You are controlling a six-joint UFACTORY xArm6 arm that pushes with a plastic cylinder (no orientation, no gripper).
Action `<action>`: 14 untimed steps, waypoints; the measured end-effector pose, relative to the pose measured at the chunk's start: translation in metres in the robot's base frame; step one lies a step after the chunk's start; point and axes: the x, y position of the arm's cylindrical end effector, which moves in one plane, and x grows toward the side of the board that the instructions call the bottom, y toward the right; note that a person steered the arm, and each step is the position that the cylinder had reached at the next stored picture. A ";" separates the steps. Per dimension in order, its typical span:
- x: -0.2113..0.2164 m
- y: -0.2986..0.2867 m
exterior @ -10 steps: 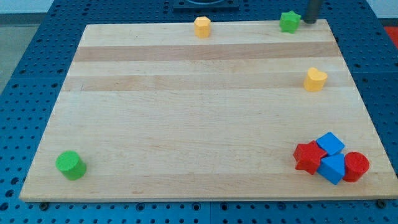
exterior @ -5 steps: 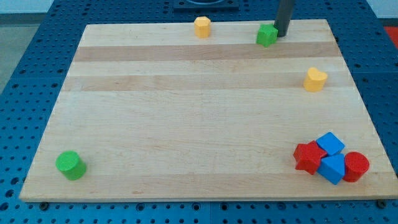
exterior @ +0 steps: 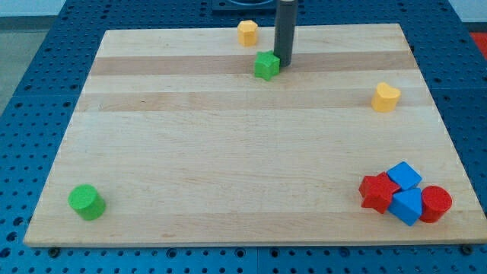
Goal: Place the green star at the center
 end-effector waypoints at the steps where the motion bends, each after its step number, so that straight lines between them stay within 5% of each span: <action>1: 0.013 -0.018; 3: 0.003 -0.049; 6: 0.052 -0.087; 8: 0.003 -0.128; 10: 0.055 -0.151; 13: 0.078 -0.101; 14: 0.078 -0.136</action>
